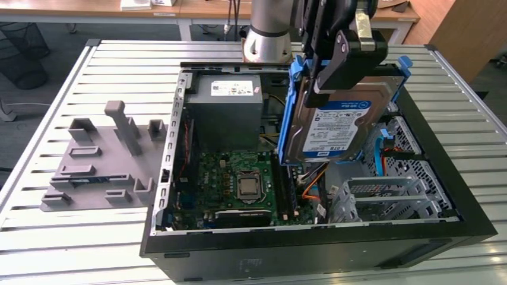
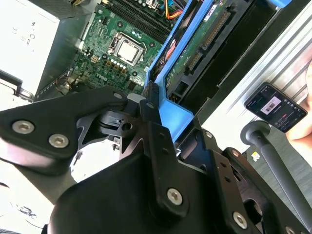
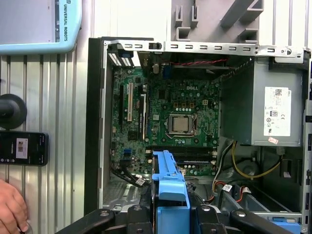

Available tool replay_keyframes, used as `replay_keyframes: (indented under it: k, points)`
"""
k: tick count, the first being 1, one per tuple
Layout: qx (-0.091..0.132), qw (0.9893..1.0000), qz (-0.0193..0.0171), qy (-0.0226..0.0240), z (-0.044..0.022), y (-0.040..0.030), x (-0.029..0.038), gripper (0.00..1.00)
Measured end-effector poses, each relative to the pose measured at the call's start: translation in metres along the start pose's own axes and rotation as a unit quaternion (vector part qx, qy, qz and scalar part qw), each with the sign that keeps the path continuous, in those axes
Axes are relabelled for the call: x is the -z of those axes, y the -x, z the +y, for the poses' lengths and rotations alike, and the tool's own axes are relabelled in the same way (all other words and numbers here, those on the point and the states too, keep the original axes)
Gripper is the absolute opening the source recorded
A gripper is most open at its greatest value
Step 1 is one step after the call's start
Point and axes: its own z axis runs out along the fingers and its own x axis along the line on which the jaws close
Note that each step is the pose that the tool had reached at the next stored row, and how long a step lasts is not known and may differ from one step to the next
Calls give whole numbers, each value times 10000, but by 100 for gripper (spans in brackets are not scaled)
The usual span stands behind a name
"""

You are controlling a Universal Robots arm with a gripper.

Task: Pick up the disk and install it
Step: 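Insert the disk into the insertion slot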

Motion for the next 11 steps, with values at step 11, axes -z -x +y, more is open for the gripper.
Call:
replay_keyframes:
  k: [11]
  points:
    - [0, 10000, 0, 0, -61, -1, 0, 36]
